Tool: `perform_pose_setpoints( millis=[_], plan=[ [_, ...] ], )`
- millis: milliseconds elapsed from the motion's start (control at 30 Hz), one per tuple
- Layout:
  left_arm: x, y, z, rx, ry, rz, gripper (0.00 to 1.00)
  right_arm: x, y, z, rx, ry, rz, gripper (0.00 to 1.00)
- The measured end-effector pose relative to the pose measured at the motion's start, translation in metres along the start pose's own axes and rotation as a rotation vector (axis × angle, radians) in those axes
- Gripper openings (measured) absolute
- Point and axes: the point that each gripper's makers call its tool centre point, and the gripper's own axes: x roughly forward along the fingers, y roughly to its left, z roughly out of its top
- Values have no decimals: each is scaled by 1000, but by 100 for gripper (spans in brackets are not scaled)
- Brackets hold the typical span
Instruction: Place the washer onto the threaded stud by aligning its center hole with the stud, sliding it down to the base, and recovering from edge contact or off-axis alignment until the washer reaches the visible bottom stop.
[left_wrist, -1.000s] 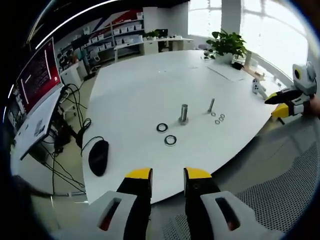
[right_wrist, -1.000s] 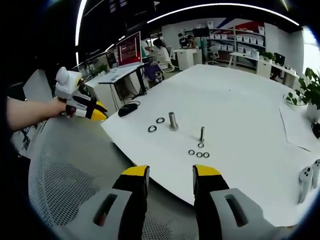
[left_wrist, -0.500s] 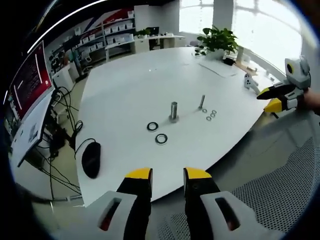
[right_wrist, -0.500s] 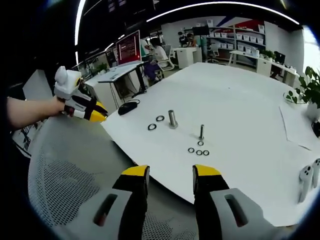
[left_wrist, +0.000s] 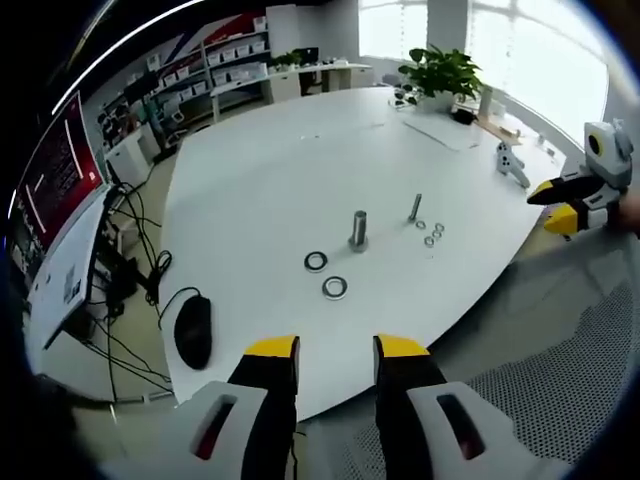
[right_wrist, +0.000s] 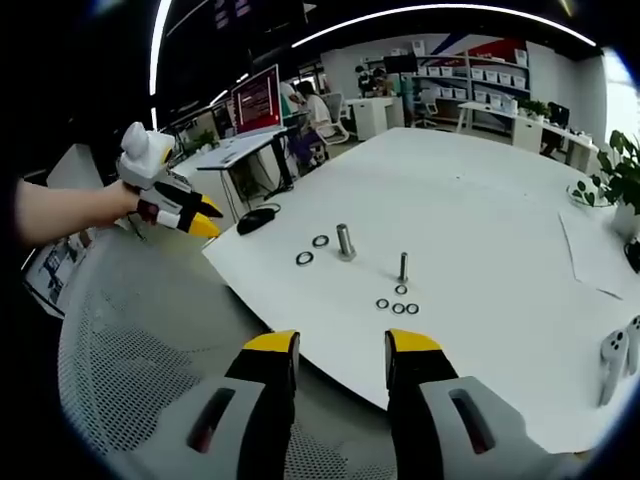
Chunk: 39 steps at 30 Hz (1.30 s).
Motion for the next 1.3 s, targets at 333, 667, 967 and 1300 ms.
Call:
perform_pose_setpoints(
  millis=[333,667,967,1300],
  plan=[
    [61,-8,2,14,101,-44,30,-1,-4,1,8,-8,-15,36],
    [111,-14,-7,27,231,-73,31,-1,-5,1,11,-12,-16,36],
    [144,-11,-17,61,328,-74,32,-1,-6,1,10,-12,-20,36],
    [161,-5,-16,76,376,-68,32,-1,-6,-1,10,-2,-20,36]
  ],
)
